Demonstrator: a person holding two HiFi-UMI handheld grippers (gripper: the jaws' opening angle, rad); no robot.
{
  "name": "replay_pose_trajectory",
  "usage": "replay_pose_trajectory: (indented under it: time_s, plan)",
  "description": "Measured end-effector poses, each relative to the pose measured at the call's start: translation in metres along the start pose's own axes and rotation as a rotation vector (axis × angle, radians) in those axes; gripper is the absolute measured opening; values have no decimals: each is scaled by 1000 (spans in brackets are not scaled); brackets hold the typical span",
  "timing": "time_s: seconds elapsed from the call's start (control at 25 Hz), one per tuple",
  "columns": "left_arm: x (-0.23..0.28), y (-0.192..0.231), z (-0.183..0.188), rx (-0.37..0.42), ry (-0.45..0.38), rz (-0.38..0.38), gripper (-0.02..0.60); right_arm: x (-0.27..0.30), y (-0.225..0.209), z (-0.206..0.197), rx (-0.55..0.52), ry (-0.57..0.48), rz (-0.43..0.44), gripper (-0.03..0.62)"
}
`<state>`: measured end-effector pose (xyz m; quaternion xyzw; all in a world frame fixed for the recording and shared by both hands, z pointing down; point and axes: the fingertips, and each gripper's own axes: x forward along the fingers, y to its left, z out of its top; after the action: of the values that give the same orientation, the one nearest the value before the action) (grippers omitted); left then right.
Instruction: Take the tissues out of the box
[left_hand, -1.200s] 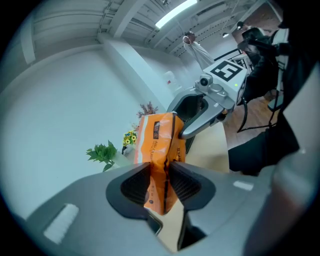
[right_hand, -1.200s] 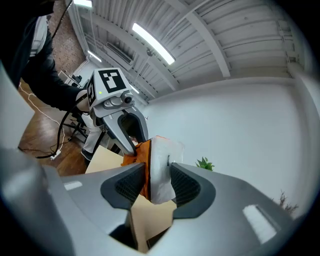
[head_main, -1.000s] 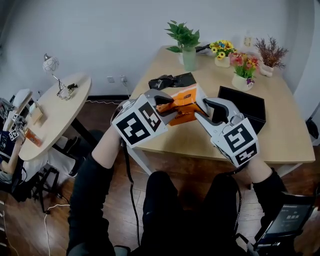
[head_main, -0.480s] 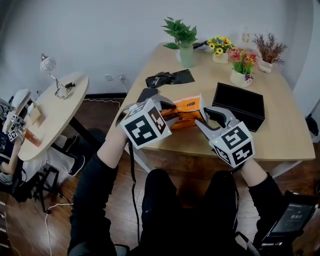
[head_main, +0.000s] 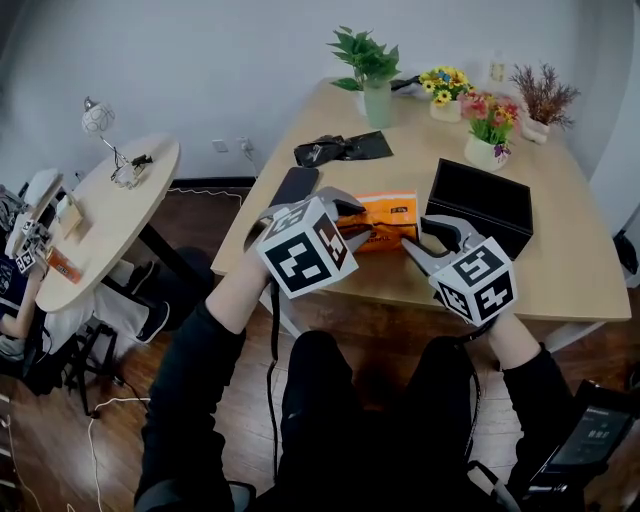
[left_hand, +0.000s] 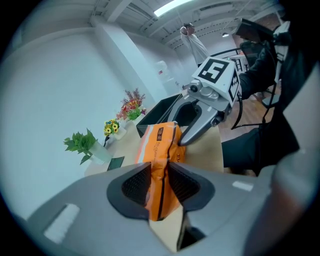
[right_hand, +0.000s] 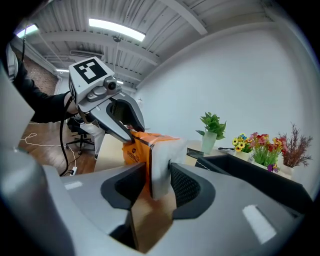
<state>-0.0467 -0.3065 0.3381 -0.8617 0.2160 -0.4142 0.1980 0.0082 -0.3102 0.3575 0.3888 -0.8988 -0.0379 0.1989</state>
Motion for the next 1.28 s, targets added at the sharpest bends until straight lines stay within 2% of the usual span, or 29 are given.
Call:
replay_pose_trajectory:
  time_s: [0.2, 0.4, 0.56, 0.68, 0.76, 0.96, 1.04, 1.2, 1.28]
  plan:
    - [4, -3, 2, 12, 3, 6, 92, 1, -1, -9, 13, 39, 13, 160]
    - [12, -9, 3, 32, 5, 21, 92, 4, -1, -26, 17, 146, 39, 166]
    - [16, -7, 3, 74, 8, 87, 95, 5, 0, -35, 25, 210, 66, 167]
    - [16, -5, 3, 83, -47, 171, 101, 2, 4, -50, 69, 261, 107, 166]
    - [6, 1, 4, 26, -125, 254, 106, -6, 0, -48, 91, 231, 85, 147]
    - [-49, 18, 10, -216, -365, 455, 106, -32, -20, -23, 149, 73, -16, 109]
    - [-64, 17, 11, -294, -423, 491, 106, -43, -28, -4, 169, -39, -59, 103]
    - [-79, 9, 20, -464, -548, 510, 105, -69, -36, 35, 180, -248, -145, 91]
    - [-84, 2, 32, -509, -609, 513, 104, -83, -37, 53, 156, -334, -197, 84]
